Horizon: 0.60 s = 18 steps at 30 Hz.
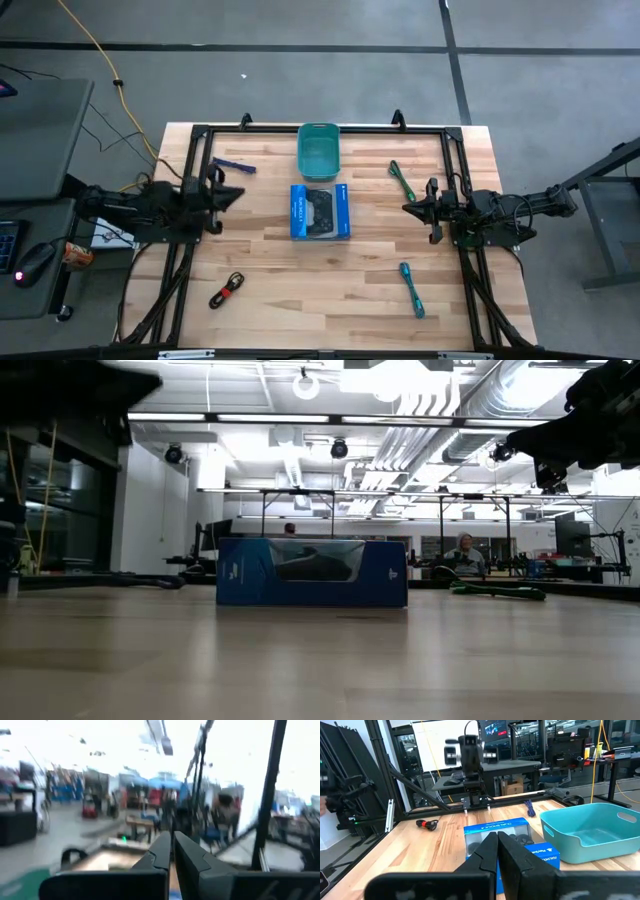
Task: Pick and place USB-C Cables
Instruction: Put the violet charger cable into the light blue bin
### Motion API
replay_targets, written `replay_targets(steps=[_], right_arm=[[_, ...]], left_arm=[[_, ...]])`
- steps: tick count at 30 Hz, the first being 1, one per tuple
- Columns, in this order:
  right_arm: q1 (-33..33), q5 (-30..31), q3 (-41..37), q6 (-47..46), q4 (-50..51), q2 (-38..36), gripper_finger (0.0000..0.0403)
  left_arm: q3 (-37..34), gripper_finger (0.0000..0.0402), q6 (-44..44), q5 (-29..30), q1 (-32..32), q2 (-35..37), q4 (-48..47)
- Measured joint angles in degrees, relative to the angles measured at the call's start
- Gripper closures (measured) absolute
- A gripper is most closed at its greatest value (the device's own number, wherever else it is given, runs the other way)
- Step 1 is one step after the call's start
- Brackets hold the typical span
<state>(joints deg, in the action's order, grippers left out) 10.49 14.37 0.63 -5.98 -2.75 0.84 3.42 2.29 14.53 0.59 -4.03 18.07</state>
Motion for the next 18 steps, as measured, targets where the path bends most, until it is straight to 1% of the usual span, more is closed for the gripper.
replay_targets(steps=[2, 3, 7, 10, 14, 18], right_arm=[[0.02, 0.00, 0.02, 0.00, -0.02, -0.02, 0.0402], [0.01, 0.00, 0.01, 0.00, -0.02, -0.02, 0.0402], [0.01, 0.00, 0.00, -0.01, -0.02, -0.02, 0.0402], [0.00, 0.02, 0.02, -0.01, 0.00, -0.02, 0.0402], [0.00, 0.00, 0.00, 0.00, 0.00, -0.02, 0.0402], [0.00, 0.00, 0.01, 0.00, -0.02, -0.01, 0.0402]], left_arm=[[5.03, 0.0395, -0.60, 2.09, 0.48, -2.60, -2.41], [7.75, 0.0391, -0.88, 4.18, 0.75, -4.31, -5.14], [19.18, 0.0364, -0.93, 14.89, 2.54, -13.14, -20.88], [26.91, 0.0334, 2.23, 20.48, 4.88, -19.80, -34.01], [33.82, 0.0292, 9.03, 22.11, 9.04, -27.41, -48.19], [37.48, 0.0252, 13.82, 22.07, 13.89, -33.19, -56.97]])
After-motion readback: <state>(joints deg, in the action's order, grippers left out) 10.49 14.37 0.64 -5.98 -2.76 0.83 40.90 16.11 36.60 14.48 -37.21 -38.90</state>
